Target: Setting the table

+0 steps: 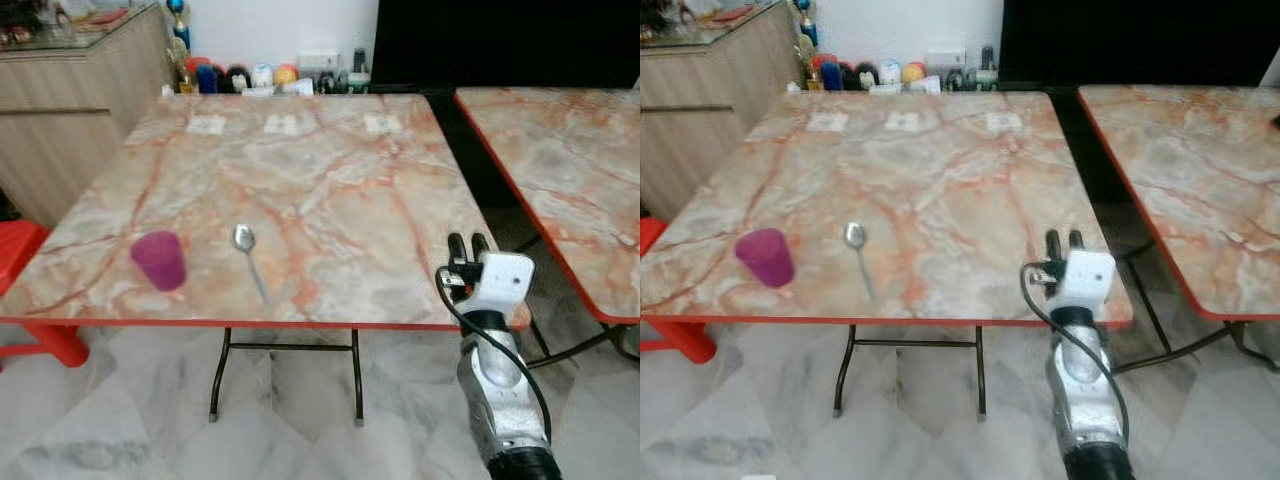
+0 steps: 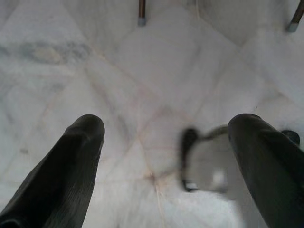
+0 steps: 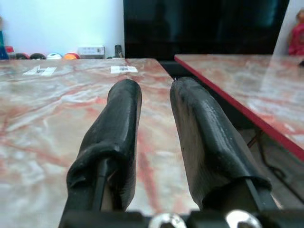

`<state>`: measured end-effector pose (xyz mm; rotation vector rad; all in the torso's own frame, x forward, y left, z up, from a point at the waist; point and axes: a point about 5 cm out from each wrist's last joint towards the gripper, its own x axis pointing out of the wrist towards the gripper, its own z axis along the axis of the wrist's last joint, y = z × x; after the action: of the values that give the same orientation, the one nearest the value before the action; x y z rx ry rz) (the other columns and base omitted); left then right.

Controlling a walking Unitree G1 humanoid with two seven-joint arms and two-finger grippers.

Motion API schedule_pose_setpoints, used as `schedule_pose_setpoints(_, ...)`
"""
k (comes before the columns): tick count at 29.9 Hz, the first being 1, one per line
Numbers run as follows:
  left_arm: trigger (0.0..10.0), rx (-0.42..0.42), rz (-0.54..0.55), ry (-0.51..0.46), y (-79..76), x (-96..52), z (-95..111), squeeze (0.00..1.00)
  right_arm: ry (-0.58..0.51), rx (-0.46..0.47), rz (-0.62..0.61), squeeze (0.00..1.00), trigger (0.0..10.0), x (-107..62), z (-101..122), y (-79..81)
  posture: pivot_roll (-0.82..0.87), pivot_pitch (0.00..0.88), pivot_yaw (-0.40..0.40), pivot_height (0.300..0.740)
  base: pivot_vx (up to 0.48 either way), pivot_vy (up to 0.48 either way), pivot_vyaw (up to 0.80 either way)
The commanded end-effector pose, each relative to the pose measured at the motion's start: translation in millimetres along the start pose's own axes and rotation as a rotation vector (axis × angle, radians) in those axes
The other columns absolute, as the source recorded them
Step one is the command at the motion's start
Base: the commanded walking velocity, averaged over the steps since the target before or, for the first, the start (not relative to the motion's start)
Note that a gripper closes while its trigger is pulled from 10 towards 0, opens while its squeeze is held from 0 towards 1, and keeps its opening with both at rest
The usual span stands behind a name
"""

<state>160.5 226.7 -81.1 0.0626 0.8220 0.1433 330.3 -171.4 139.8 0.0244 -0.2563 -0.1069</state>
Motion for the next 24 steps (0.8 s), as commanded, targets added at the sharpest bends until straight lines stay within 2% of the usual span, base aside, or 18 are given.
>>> schedule_pose_setpoints(1,10.0,0.009,0.017,0.015,7.1,-2.1,-4.6,0.00,-0.014,0.017,0.022,0.00,10.0,2.2,4.3,9.9,0.04,0.094,-0.029,0.740,0.000,0.480,0.00)
schedule_pose_setpoints(7,10.0,0.009,0.017,0.012,7.2,-2.2,-4.5,0.00,-0.008,0.018,0.025,0.00,10.0,2.3,3.5,12.0,0.04,0.097,-0.030,0.740,0.000,0.412,0.00)
schedule_pose_setpoints(24,10.0,0.016,0.006,-0.025,6.0,-1.2,1.4,0.00,0.007,0.007,0.029,0.00,10.0,1.5,0.6,13.0,0.04,0.101,-0.028,0.740,0.000,0.000,0.00)
